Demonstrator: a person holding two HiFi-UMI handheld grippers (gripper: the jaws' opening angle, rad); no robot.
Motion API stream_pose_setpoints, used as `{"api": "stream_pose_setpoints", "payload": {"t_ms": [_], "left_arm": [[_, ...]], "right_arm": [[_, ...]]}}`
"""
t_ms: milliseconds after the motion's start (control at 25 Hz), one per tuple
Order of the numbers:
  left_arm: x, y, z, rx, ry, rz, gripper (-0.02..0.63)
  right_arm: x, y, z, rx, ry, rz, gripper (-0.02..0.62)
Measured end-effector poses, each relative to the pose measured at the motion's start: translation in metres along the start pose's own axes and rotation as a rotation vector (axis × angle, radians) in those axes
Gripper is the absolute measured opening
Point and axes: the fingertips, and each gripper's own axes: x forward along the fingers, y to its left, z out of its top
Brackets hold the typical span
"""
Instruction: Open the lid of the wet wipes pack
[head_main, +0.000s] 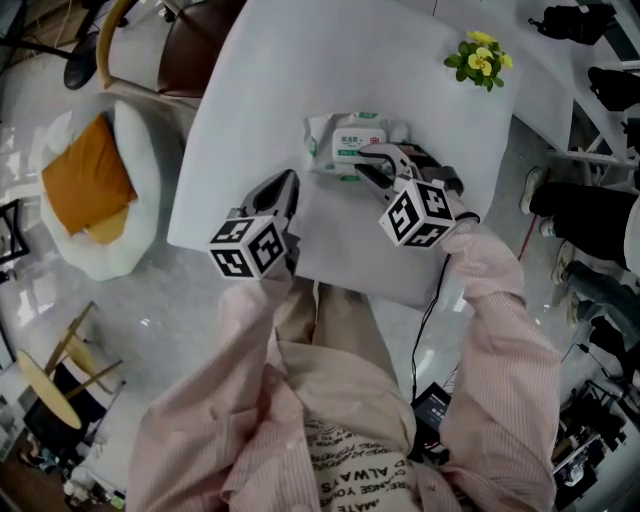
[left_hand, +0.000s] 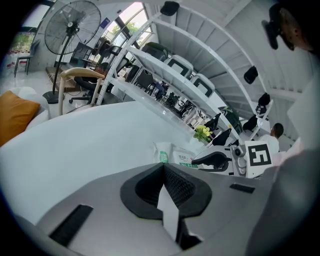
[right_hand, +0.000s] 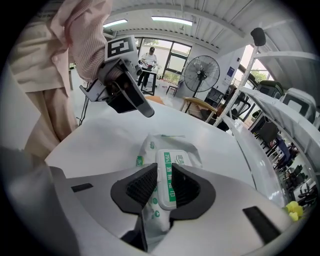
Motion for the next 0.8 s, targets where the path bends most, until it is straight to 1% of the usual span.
{"api": "stream_pose_setpoints", "payload": {"t_ms": [200, 240, 440, 560, 800], "left_arm": [[-0.0016, 0.0034, -0.0015, -0.004, -0.002, 0.007, 0.000], [-0.0018, 0.0040, -0.0015, -0.005, -0.002, 0.008, 0.000], [-0.0019, 0.0070, -0.0005, -0.008, -0.002, 0.012, 0.000], [-0.0024, 0.0088, -0.0014, -0.009, -0.001, 0.016, 0.000], [-0.0019, 0.0086, -0.0027, -0.004, 0.003, 0.014, 0.000]], "right_arm": [[0.0001, 0.0036, -0.0013, -0.005, 0.004, 0.009, 0.075], [0.0004, 0.0050, -0.0022, -0.003, 0.007, 0.013, 0.104], [0.0028, -0.0018, -0.0058, 0.013, 0.022, -0.012, 0.094], [0.0031, -0.0010, -0.0054, 0.002, 0.028, 0.002, 0.085], [0.0021, -0.0011, -0.0049, 0.066, 0.030, 0.048, 0.064]]}}
